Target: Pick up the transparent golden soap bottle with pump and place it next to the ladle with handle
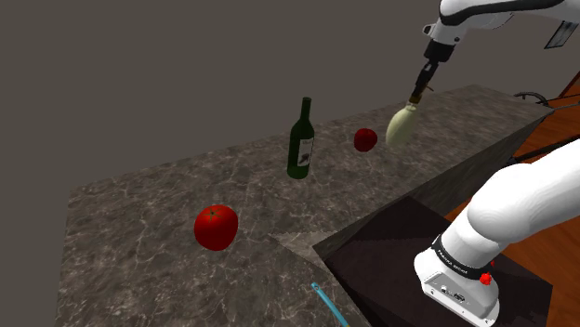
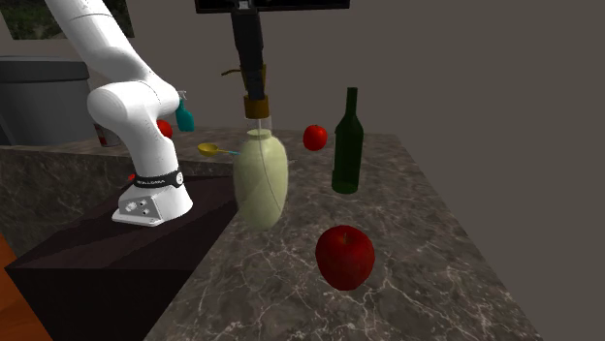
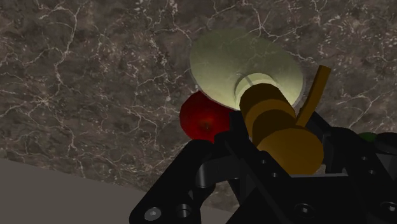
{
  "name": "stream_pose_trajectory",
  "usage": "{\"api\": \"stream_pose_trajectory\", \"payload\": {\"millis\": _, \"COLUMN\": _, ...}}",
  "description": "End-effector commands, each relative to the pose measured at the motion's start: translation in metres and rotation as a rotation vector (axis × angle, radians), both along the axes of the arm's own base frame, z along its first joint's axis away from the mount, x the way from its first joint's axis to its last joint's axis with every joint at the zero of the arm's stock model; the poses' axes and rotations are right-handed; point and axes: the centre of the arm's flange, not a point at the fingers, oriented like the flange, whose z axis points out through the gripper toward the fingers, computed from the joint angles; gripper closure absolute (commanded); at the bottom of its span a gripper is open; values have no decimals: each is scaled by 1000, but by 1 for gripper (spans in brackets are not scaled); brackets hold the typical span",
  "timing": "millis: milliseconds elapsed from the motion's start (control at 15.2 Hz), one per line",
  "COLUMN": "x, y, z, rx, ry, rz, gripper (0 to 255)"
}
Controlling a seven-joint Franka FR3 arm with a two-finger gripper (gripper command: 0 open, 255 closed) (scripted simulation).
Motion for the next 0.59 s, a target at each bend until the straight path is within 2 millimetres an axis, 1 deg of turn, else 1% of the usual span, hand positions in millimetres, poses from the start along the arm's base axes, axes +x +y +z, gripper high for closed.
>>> {"api": "stream_pose_trajectory", "payload": {"millis": 0, "x": -1, "y": 0, "z": 10, "rx": 0, "ry": 0, "rz": 0, "gripper": 255}}
{"api": "stream_pose_trajectory", "payload": {"millis": 528, "x": -1, "y": 0, "z": 53, "rx": 0, "ry": 0, "rz": 0, "gripper": 255}}
